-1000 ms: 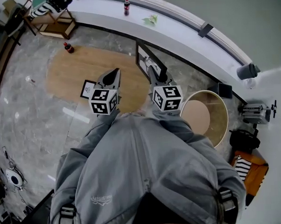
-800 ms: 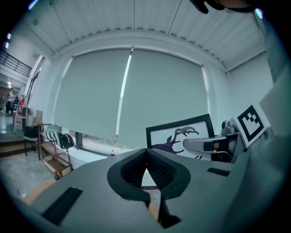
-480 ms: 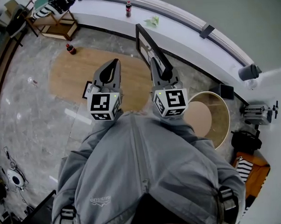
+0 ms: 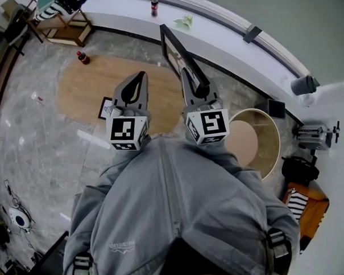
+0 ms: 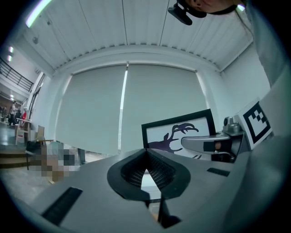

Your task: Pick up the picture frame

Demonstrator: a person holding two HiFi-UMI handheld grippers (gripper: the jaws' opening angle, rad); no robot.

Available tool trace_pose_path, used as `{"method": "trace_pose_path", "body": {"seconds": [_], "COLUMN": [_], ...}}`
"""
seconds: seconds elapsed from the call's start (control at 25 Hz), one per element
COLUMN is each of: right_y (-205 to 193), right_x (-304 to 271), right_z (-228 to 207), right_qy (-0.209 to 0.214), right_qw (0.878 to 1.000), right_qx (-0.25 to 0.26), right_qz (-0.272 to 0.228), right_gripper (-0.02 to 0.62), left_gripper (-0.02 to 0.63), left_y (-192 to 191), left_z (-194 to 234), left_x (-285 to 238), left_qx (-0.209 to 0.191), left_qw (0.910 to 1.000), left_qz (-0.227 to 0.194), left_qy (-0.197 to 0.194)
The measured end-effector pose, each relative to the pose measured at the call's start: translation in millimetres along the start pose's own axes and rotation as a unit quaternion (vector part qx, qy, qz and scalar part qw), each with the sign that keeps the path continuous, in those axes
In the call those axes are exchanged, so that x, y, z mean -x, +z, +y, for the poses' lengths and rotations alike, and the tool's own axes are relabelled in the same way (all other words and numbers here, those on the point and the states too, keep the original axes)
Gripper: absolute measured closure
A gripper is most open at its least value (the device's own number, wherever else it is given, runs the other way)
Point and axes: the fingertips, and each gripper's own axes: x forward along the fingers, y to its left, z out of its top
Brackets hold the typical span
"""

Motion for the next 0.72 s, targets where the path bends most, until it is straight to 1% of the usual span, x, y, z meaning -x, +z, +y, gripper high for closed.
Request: {"method": "trace_pose_path", "body": {"seconds": [0.2,0.4,0.72], "right_y": [-2,-7,-5], "right_x": [-1,0,-3], "right_z": [-4,-8,-15], "right_qy": [0.0,0.0,0.002], "right_qw": [1.0,1.0,1.0], "right_qx": [-0.003,-0.005,0.001], "right_qz": [0.0,0.004,0.003], "right_gripper": [0.558,0.558,0.558], "left_gripper": [0.588,0.588,0.588], "left_y": [-3,-4,-6], "left_z": [-6,-14,-14], "left_x": [-6,-11,-19], "left_qx": [0.0,-0.009,-0.015], "left_qw": [0.9999,0.9998,0.9997], "left_qz": [0.001,-0.002,0.004], "left_qy": [-0.01,-0.018,-0.021]}}
